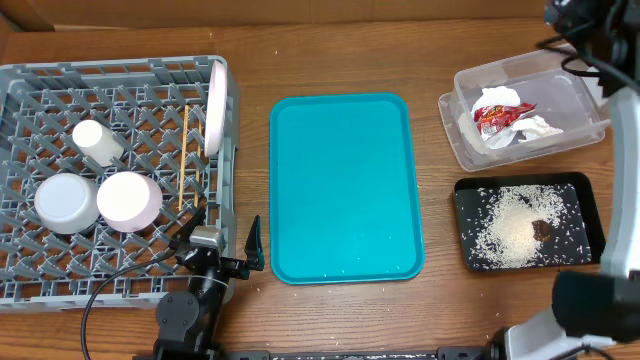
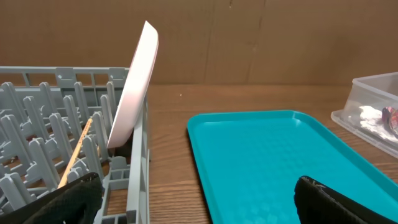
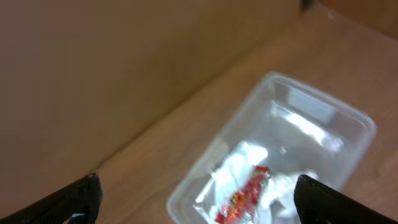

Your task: Sort waste into correct bins and load items into the dishwasher

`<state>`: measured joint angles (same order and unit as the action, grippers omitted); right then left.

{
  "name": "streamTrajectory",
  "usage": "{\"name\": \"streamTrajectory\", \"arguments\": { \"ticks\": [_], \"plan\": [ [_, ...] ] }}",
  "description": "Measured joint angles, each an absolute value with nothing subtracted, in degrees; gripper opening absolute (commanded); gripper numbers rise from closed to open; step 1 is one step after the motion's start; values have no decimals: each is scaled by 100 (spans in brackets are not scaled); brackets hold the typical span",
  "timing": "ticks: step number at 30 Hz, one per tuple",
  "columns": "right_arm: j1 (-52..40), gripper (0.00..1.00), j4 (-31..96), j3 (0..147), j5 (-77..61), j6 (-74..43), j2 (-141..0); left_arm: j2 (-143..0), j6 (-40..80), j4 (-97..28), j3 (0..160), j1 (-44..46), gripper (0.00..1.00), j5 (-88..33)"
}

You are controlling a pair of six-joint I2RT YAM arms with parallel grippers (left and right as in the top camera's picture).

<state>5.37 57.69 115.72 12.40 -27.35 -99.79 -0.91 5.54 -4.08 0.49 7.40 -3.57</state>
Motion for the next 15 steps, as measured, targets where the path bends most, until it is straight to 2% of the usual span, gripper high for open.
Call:
{"name": "streamTrajectory", "arguments": {
  "ticks": [5,15],
  "plan": [
    [320,100,5013,10624,1223,-2217,-9115,-91,554,-408,49,740,100,-357],
    [338,100,2862,7924,812,-1986,-7474,-91,554,-408,49,740,100,-357]
  ]
}}
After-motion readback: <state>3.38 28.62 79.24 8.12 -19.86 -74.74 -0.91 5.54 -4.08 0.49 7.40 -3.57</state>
